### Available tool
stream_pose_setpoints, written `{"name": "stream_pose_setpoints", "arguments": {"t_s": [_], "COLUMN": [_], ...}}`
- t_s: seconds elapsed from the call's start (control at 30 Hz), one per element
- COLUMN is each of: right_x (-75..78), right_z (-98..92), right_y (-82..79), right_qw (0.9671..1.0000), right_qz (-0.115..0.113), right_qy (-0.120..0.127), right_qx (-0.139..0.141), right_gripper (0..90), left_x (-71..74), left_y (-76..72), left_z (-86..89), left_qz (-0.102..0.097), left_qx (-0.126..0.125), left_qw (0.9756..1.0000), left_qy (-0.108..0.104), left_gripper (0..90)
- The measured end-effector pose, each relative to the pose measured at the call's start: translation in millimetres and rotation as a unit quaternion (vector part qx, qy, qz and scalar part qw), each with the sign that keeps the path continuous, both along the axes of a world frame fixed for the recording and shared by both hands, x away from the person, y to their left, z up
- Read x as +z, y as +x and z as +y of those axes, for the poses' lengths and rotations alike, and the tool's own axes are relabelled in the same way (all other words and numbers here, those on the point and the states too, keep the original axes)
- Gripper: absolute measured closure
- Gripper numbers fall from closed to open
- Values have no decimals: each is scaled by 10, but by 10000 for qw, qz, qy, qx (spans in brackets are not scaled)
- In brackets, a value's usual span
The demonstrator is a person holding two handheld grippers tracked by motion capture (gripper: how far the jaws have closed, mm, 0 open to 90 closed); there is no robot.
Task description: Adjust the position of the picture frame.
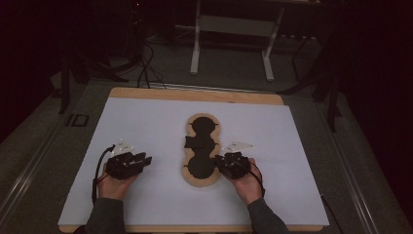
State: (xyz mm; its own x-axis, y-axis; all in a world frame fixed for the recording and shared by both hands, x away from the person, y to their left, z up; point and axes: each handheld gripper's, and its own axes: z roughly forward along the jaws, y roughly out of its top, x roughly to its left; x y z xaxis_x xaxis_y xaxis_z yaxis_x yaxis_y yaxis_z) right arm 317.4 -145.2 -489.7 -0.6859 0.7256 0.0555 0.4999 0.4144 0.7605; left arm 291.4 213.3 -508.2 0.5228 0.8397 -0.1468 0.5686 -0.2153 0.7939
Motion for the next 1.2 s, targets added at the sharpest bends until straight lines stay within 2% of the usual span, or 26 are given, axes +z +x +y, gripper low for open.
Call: {"name": "stream_pose_setpoints", "arguments": {"t_s": [0.13,0.3,0.5,1.2], "right_x": [12,4,-10,-64], "right_z": [79,160,247,600], "right_y": [6,25,54,116], "right_qw": [9999,9998,9996,9986], "right_qz": [4,-8,34,66], "right_qy": [-21,-94,-150,-289], "right_qx": [116,194,245,434], "right_gripper": [839,897,900,900], "left_x": [0,-6,-5,5], "left_y": [-3,-1,-5,-16], "left_z": [-1,3,6,42], "left_qz": [-26,-10,-15,-96], "left_qx": [33,38,61,153], "left_qw": [9999,10000,10000,9998], "left_qy": [-93,-66,-1,1], "left_gripper": [634,646,649,645]}}
